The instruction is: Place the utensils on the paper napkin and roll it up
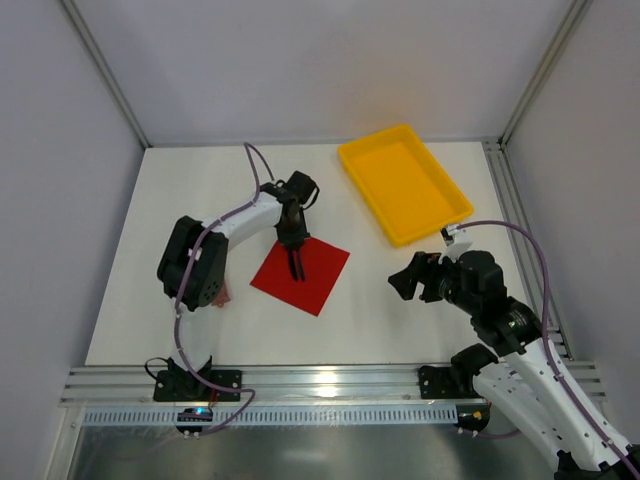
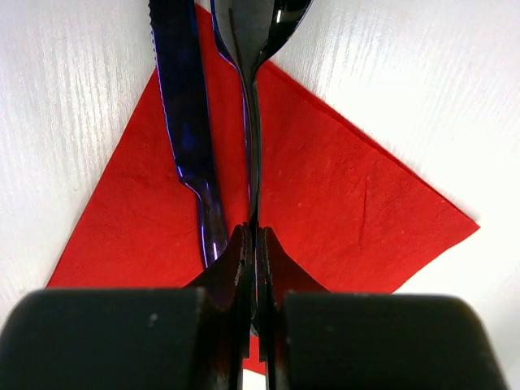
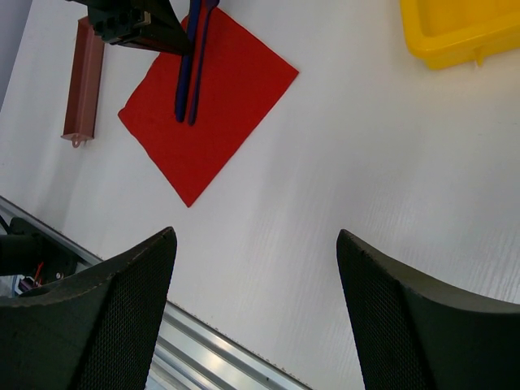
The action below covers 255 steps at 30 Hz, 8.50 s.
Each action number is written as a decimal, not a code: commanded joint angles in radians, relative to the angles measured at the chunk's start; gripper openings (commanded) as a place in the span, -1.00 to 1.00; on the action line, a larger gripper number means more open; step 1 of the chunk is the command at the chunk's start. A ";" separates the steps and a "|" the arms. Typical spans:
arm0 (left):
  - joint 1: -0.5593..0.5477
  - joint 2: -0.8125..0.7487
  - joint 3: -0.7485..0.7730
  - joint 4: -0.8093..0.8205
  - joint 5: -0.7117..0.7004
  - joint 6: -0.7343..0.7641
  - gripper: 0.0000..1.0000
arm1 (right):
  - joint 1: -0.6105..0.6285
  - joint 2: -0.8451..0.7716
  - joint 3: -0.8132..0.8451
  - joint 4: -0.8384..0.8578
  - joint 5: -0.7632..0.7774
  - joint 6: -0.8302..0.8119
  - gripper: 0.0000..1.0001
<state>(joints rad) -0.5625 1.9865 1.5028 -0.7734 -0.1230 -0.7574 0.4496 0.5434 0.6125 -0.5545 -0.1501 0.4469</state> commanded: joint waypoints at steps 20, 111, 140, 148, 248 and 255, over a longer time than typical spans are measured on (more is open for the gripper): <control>0.000 0.037 0.020 0.000 -0.066 -0.049 -0.95 | 0.003 -0.016 0.030 0.010 0.018 -0.022 0.61; 0.131 -0.870 -0.771 0.243 0.054 0.036 0.49 | 0.643 1.090 0.268 0.610 0.689 1.073 0.72; 0.044 -0.818 -0.978 0.764 0.533 0.000 -0.52 | 0.583 1.050 0.096 0.841 0.621 0.954 0.71; -0.013 -0.749 -0.977 0.824 0.525 -0.010 -0.60 | 0.555 1.046 0.081 0.877 0.586 0.934 0.71; -0.079 -0.494 -0.849 0.777 0.212 -0.002 -0.67 | 0.296 1.118 0.174 0.661 0.044 0.256 -0.38; -0.079 -0.482 -0.797 0.744 0.223 0.000 -0.64 | 0.264 1.073 0.225 0.571 0.089 0.230 -0.18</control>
<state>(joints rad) -0.6369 1.4940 0.6548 -0.0315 0.1192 -0.7563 0.7372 1.6550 0.7868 0.0795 -0.1097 0.6952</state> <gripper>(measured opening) 0.176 0.383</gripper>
